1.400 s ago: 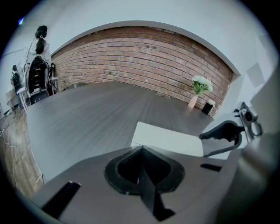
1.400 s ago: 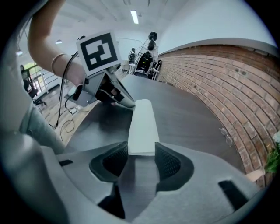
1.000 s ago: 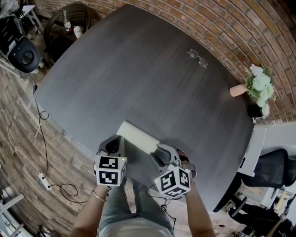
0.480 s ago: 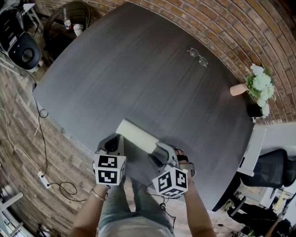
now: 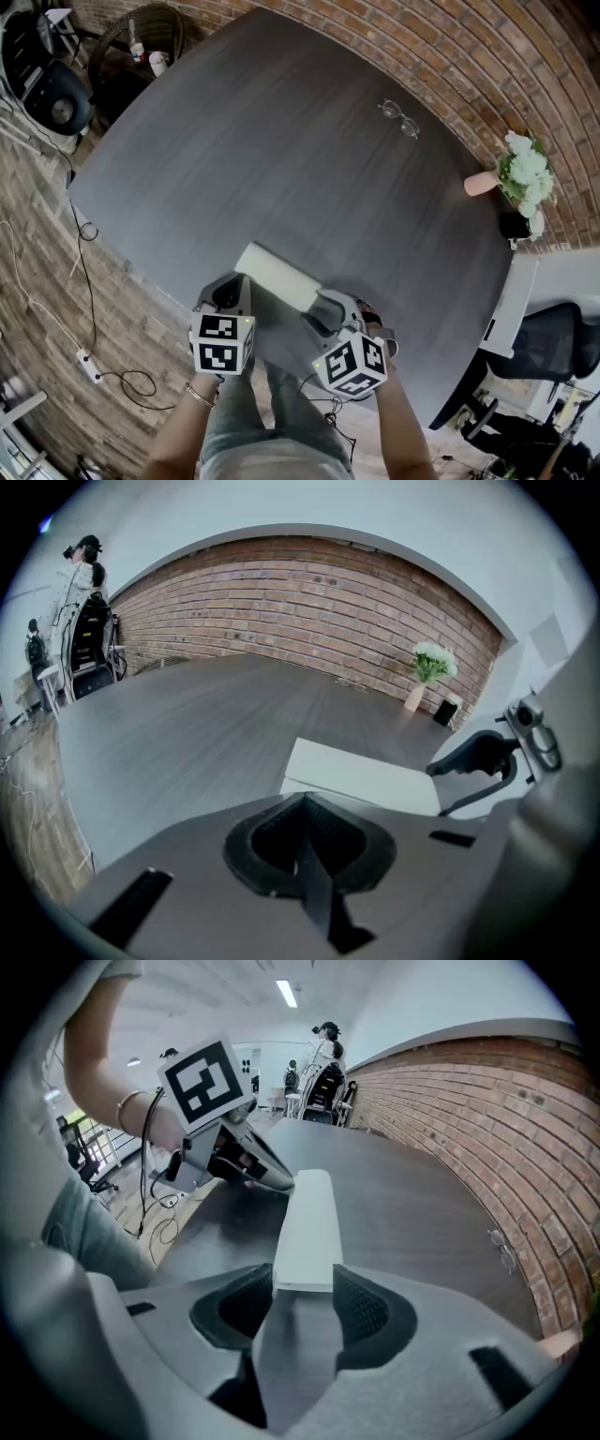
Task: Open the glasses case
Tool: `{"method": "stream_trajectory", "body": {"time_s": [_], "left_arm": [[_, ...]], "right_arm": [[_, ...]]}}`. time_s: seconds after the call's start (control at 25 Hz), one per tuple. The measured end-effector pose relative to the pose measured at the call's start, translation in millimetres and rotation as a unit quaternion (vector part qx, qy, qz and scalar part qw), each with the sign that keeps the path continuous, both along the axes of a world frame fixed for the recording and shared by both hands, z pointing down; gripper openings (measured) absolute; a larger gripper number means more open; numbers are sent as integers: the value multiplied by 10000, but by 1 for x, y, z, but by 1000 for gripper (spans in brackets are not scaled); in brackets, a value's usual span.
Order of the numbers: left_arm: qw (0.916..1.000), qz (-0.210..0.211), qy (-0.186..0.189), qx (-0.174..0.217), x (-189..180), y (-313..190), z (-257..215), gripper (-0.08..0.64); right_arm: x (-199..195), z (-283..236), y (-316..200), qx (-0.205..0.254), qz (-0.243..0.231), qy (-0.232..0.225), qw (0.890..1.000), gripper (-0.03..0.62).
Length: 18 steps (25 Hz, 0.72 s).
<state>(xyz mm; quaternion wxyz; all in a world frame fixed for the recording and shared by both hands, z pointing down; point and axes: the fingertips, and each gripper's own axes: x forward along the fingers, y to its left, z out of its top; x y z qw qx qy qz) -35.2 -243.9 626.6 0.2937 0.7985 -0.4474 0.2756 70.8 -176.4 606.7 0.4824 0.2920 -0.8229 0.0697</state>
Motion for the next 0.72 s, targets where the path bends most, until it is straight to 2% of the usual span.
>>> {"method": "stream_trajectory", "body": {"time_s": [0.24, 0.36, 0.72], "left_arm": [[10000, 7, -21, -34, 0, 2, 0, -5], [10000, 14, -37, -46, -1, 3, 0, -5], [9999, 18, -91, -132, -2, 2, -2, -5]], "right_arm": [[4, -7, -3, -394, 173, -343, 9985, 201], [5, -13, -3, -504, 257, -488, 9972, 177], [18, -34, -23, -359, 684, -936, 9926, 167]]}}
